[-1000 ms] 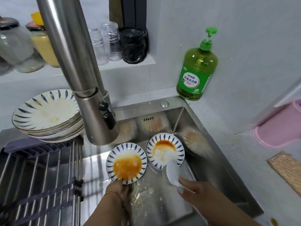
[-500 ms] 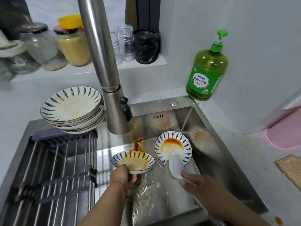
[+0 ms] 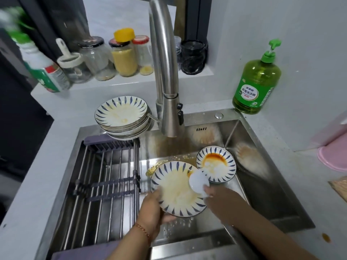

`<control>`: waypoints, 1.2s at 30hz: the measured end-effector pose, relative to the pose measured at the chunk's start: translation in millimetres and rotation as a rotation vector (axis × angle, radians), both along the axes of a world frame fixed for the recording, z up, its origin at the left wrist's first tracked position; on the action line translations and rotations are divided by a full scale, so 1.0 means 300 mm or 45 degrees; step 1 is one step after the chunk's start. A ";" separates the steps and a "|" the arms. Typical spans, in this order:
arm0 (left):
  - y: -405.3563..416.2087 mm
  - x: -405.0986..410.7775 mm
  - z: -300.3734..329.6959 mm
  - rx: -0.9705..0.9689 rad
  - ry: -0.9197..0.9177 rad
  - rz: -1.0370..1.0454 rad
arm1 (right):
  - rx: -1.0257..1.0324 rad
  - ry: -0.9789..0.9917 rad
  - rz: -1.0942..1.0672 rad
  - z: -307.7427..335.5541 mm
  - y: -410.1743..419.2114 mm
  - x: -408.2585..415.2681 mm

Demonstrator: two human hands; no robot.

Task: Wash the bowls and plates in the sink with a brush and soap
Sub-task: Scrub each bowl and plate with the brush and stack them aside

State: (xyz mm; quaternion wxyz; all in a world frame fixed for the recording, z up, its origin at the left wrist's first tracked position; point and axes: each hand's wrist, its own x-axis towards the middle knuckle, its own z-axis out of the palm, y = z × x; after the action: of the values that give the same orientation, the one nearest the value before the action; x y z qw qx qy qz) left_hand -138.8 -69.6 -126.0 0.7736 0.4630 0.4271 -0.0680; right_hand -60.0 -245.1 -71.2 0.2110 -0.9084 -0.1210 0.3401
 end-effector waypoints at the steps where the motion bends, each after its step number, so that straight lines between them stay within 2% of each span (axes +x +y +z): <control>1: -0.011 -0.012 0.020 -0.002 -0.027 0.002 | -0.055 -0.054 0.053 0.005 0.015 0.002; 4: -0.049 -0.036 0.067 0.091 -0.121 -0.043 | -0.090 -0.156 0.125 0.024 0.078 0.012; 9: -0.047 -0.035 0.091 0.150 -0.164 0.039 | -0.015 -0.115 0.367 0.098 0.188 -0.078; 12: -0.006 -0.045 0.118 0.218 -0.199 0.121 | -0.092 -0.064 0.522 0.106 0.145 -0.134; 16: 0.041 -0.064 0.133 0.259 -0.293 0.148 | -0.278 0.040 0.365 0.102 0.083 -0.074; 22: 0.004 -0.052 0.127 0.193 -0.278 0.012 | -0.037 -0.144 0.157 0.127 0.207 -0.002; 26: 0.013 -0.035 0.123 0.119 -0.287 0.041 | 0.105 -0.047 0.235 0.122 0.293 -0.050; 28: 0.022 -0.037 0.131 0.126 -0.310 0.026 | 0.120 -0.045 0.157 0.116 0.285 -0.032; 32: 0.022 -0.034 0.142 0.142 -0.337 0.023 | -0.010 -0.223 0.023 0.086 0.243 0.035; 36: 0.026 -0.015 0.152 0.142 -0.325 -0.003 | 0.112 -0.087 0.035 0.095 0.263 0.008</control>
State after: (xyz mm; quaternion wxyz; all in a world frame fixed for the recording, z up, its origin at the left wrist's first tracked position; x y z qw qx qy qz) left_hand -143.3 -61.8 -80.4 0.7947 0.5107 0.3277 0.0144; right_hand -57.5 -166.2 -42.8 0.2416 -0.9077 -0.1554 0.3060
